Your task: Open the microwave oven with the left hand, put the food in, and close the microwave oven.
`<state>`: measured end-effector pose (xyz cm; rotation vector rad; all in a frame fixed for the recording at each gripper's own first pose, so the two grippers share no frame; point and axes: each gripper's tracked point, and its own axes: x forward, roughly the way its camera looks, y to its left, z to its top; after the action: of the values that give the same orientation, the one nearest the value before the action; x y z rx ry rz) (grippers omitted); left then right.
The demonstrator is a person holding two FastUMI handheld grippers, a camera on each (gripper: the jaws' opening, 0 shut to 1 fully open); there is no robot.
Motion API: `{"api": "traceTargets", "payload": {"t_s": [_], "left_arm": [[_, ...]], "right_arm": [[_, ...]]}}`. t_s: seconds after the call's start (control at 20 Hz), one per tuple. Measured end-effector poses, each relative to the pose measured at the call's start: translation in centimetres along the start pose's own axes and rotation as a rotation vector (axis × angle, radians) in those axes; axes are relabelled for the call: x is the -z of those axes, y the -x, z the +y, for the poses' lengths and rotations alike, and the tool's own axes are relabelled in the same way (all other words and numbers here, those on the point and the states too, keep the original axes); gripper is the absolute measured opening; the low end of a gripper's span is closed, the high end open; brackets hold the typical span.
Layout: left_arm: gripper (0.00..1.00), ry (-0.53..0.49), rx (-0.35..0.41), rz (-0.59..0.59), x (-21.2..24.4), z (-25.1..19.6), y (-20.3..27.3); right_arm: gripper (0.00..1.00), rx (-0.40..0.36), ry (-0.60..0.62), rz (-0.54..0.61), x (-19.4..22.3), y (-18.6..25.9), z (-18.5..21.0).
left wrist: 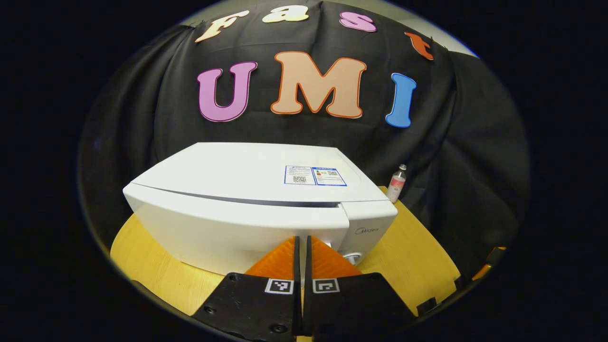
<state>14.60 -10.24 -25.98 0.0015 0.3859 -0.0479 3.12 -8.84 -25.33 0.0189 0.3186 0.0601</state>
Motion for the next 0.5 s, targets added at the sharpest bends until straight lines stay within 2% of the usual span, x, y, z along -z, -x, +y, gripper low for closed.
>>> {"api": "traceTargets", "payload": {"t_s": [0.45, 0.5], "left_arm": [[0.01, 0.012, -0.003, -0.007, -0.1, 0.2, -0.4], [0.01, 0.012, -0.004, -0.011, -0.2, 0.2, -0.4]], "right_arm": [[0.92, -0.027, 0.031, 0.017, 0.1, -1.1, 0.8], [1.0, -0.028, 0.03, 0.019, 0.1, -1.2, 0.9]]}}
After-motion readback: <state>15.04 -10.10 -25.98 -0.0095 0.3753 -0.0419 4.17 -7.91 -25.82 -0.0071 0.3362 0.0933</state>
